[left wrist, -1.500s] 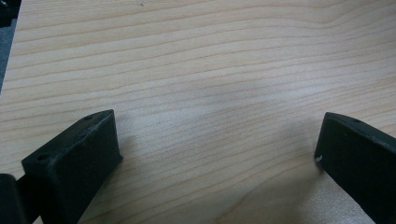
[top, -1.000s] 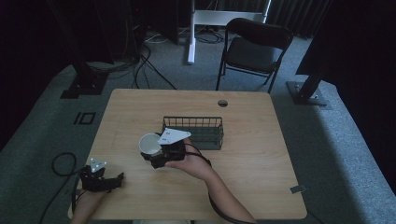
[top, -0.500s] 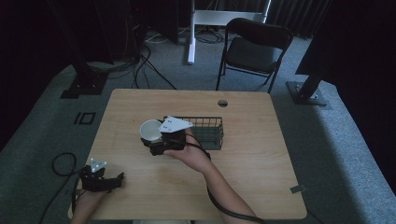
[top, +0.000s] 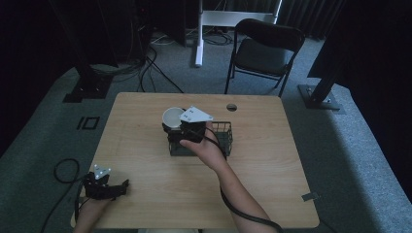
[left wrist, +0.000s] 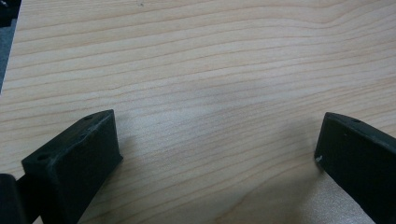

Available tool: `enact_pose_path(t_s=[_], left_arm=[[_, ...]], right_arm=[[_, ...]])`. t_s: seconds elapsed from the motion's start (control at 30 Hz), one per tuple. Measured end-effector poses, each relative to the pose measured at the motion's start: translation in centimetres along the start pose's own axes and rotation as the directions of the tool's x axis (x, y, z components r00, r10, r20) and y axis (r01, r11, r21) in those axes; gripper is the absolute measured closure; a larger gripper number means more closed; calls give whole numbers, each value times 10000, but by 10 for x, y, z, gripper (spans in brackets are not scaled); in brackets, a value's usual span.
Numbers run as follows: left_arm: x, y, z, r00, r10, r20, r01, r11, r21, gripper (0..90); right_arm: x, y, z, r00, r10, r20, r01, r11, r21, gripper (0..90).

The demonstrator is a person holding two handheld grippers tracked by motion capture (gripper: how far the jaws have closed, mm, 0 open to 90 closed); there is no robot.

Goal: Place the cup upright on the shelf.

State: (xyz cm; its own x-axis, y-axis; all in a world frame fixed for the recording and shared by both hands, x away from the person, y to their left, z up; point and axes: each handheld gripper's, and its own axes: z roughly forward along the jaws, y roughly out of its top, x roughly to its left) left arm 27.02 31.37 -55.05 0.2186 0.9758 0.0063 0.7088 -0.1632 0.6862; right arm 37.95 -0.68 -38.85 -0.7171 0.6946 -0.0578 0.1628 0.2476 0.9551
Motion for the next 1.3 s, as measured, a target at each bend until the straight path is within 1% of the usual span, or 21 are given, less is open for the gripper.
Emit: enact_pose_path(t_s=[0.13, 0.23, 0.27, 0.3, 0.37, 0.47, 0.7, 0.83, 0.9, 1.03, 1.13, 1.17, 1.23, 1.3], left_arm=[[0, 0, 0, 10000, -1, 0, 1, 10000, -1, 1], [0, 0, 0, 10000, 0, 2, 0, 10000, 6, 1], [0, 0, 0, 10000, 1, -1, -1, 10000, 0, 1], [0, 0, 0, 10000, -1, -4, 1, 10000, -3, 1], [0, 0, 0, 10000, -2, -6, 2, 10000, -5, 1], [0, 0, 0, 10000, 0, -6, 0, 10000, -3, 1], [0, 0, 0, 10000, 7, -7, -7, 10000, 3, 1], [0, 0, 0, 10000, 1, -8, -1, 10000, 8, 1], [0, 0, 0, 10000, 5, -1, -5, 10000, 7, 1], [0, 0, 0, 10000, 0, 0, 0, 10000, 8, 1], [0, 0, 0, 10000, 0, 1, 0, 10000, 7, 1], [0, 0, 0, 10000, 1, 2, -1, 10000, 10, 1], [0, 0, 0, 10000, 1, 0, -1, 10000, 9, 1], [0, 0, 0, 10000, 2, 2, -2, 10000, 9, 1]], right_arm=[[-11, -3, -2, 9985, 155, 527, -162, 9998, 134, 198], [-20, -7, -4, 9965, 143, 825, -161, 9996, 210, 198], [-24, -8, -4, 9966, 158, 810, -178, 9996, 236, 198], [-26, -10, -5, 9958, 306, 858, -324, 9993, 205, 198], [-30, -13, -7, 9956, 164, 922, -191, 9994, 283, 198], [-35, -17, -10, 9939, 228, 1078, -269, 9990, 362, 198], [-53, -30, -19, 9874, 475, 1507, -551, 9974, 466, 198], [-60, -38, -23, 9836, 387, 1762, -503, 9968, 615, 198], [-64, -42, -25, 9817, 504, 1838, -636, 9957, 669, 198], [-69, -47, -27, 9790, 668, 1924, -832, 9934, 789, 198], [-73, -51, -28, 9774, 629, 2020, -817, 9929, 861, 198], [-74, -53, -28, 9766, 714, 2027, -903, 9922, 856, 198], [-76, -56, -29, 9750, 712, 2104, -916, 9918, 891, 198], [-79, -60, -30, 9728, 811, 2172, -1028, 9906, 906, 198]])
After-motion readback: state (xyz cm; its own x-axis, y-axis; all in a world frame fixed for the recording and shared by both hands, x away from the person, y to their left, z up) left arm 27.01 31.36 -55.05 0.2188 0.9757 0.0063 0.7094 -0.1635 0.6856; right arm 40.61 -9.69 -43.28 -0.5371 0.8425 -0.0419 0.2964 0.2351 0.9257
